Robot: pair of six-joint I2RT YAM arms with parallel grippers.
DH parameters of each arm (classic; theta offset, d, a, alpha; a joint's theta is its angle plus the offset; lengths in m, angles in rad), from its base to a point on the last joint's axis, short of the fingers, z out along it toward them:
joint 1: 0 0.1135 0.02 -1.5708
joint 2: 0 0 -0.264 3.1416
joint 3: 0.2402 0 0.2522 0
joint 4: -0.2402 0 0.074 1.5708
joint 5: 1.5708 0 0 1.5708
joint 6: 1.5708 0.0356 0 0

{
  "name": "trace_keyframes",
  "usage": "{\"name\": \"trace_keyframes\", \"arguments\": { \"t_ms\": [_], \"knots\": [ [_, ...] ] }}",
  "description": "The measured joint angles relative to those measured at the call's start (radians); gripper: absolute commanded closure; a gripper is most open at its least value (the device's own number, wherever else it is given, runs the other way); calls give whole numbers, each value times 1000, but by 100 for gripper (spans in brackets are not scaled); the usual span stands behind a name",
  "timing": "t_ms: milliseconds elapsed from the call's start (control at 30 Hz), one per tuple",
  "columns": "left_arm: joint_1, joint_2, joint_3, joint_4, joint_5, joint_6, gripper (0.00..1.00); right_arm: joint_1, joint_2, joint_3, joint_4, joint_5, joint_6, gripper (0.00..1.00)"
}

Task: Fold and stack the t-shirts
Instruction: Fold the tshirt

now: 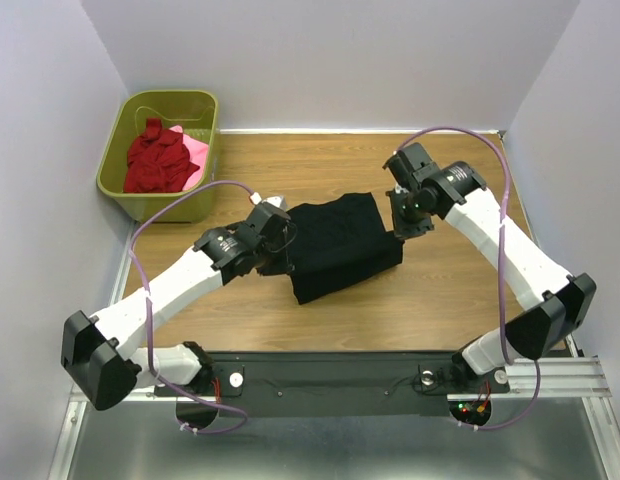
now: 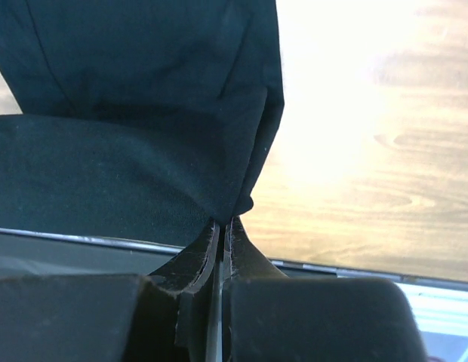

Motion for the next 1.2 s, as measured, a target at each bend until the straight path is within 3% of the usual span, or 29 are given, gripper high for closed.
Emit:
{"name": "trace_keyframes", "arguments": {
  "t_ms": [767,1200],
  "knots": [
    [258,290,63,188,88,228,100,-57,344,179,169,30,-115,99],
    [315,480,122,294,122,291,100,-139,493,189,311,-28,-144,99]
  ]
}}
